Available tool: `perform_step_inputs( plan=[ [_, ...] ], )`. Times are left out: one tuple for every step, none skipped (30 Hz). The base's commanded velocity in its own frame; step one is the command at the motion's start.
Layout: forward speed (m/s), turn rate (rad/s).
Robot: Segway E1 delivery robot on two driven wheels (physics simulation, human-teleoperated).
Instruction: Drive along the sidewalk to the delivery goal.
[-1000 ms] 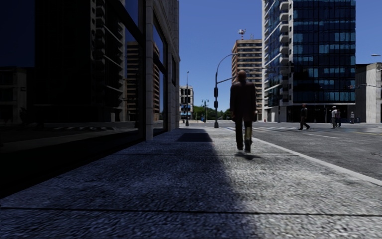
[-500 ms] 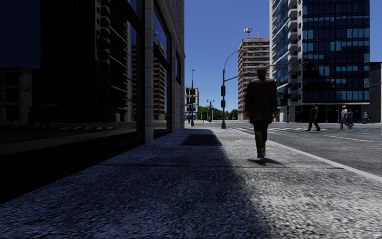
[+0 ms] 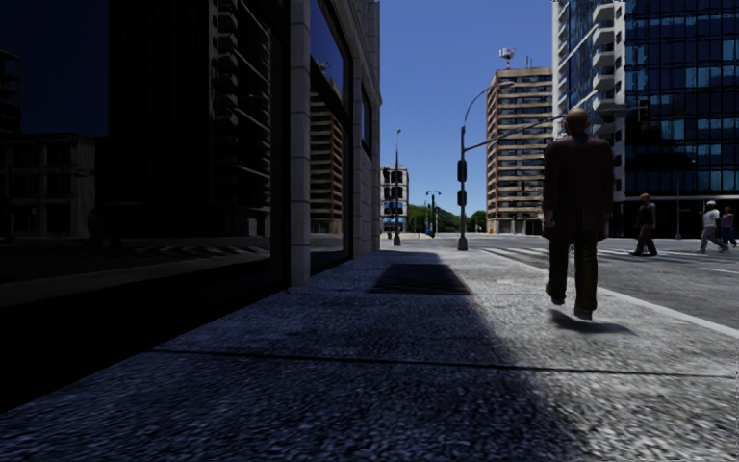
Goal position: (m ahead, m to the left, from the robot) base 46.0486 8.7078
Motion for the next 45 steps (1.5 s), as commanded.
perform_step_inputs(
  plan=[
    [2.0, 0.04],
    [2.0, 0.0],
    [2.0, 0.0],
    [2.0, 0.0],
    [2.0, 0.0],
    [2.0, 0.0],
    [2.0, 0.0],
    [2.0, 0.0],
    [2.0, 0.0],
    [2.0, 0.0],
    [2.0, 0.0],
    [2.0, 0.04],
    [2.0, 0.04],
    [2.0, 0.11],
    [2.0, 0.13],
    [2.0, 0.14],
    [2.0, 0.14],
    [2.0, 0.15],
    [2.0, 0.15],
    [2.0, 0.15],
    [2.0, 0.15],
    [2.0, 0.15],
    [2.0, 0.15],
    [2.0, 0.13],
    [2.0, 0.06],
    [2.0, 0.0],
    [2.0, 0.0],
    [2.0, 0.0],
    [2.0, 0.0],
    [2.0, 0.0],
    [2.0, 0.0],
    [2.0, 0.0],
    [2.0, 0.0],
    [2.0, 0.0],
    [2.0, 0.0],
    [2.0, 0.0],
    [2.0, 0.0],
    [2.0, 0.0],
    [2.0, 0.0],
    [2.0, 0.0],
    [2.0, 0.0],
    [2.0, 0.0],
    [2.0, 0.0],
    [2.0, 0.0],
    [2.0, 0.0]
  ],
)
